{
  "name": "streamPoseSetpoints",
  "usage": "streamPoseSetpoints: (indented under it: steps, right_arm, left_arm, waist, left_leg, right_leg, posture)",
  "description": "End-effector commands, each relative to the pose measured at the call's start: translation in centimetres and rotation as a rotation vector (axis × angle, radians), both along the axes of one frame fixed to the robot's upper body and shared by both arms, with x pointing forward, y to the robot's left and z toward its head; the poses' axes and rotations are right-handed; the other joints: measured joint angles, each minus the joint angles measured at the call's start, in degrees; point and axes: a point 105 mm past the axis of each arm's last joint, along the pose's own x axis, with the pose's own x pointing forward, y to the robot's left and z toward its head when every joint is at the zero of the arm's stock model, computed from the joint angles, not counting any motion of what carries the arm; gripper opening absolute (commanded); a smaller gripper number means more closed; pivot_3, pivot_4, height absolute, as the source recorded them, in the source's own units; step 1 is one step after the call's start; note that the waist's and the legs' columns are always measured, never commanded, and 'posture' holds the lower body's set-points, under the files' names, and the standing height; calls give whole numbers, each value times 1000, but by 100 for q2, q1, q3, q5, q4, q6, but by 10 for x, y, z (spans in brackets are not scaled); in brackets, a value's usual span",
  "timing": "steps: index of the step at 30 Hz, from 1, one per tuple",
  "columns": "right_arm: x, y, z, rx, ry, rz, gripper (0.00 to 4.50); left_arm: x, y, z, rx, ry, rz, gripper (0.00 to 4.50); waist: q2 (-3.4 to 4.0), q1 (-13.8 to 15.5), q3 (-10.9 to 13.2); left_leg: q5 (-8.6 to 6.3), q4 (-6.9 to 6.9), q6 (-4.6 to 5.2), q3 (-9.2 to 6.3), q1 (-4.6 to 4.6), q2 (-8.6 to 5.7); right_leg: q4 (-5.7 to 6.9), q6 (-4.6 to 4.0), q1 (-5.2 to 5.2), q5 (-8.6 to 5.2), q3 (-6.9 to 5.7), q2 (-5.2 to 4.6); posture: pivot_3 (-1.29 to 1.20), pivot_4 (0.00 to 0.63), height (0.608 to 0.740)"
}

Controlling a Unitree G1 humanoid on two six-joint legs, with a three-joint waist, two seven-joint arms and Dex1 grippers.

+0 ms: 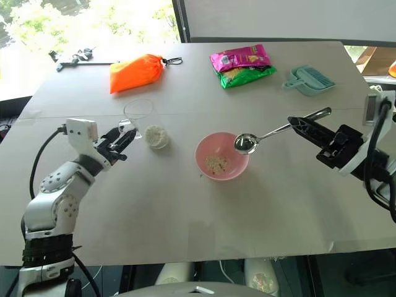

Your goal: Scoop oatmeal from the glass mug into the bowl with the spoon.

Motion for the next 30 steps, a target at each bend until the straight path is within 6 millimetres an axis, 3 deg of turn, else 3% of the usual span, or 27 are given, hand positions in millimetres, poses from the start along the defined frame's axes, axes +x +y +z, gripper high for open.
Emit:
streamPoseSetpoints:
  steps: [1, 12, 17, 25, 30]
  right_arm:
    - [-4, 1, 14, -2, -65, 8, 0]
    - [-3, 3, 13, -13, -65, 6, 0]
    - [-2, 4, 12, -12, -65, 9, 0]
    - [0, 8, 12, -13, -70, 20, 0]
    - [1, 18, 17, -8, -96, 52, 0]
  left_arm:
    - [5, -1, 19, 17, -92, 32, 2135]
    - [7, 4, 19, 30, -114, 71, 2135]
    - [6, 5, 18, 30, -115, 70, 27]
    - [7, 4, 26, 28, -144, 63, 27]
    - [9, -4, 43, 69, -205, 33, 27]
  waist:
    - [0, 2, 0]
    - [-1, -2, 0]
    - [-1, -10, -1]
    - [-1, -2, -1]
    - [-1, -3, -1]
  left_leg:
    - [0, 0, 0, 0, 0, 0]
    - [0, 5, 0, 0, -1, -1]
    - [0, 7, 0, 0, -2, -1]
    - [0, 19, 0, -4, -6, -2]
    - [0, 20, 0, -6, -8, -2]
  right_leg:
    - [0, 0, 0, 0, -1, 0]
    - [2, 0, 1, 0, -1, 0]
    - [3, 0, 0, 0, -1, 0]
    - [6, 0, 2, 0, -4, 0]
    - [7, 0, 2, 0, -6, 1]
  posture:
    - [0, 150, 740]
    - [0, 150, 740]
    - [0, 150, 740]
    - [0, 150, 740]
    - [0, 150, 740]
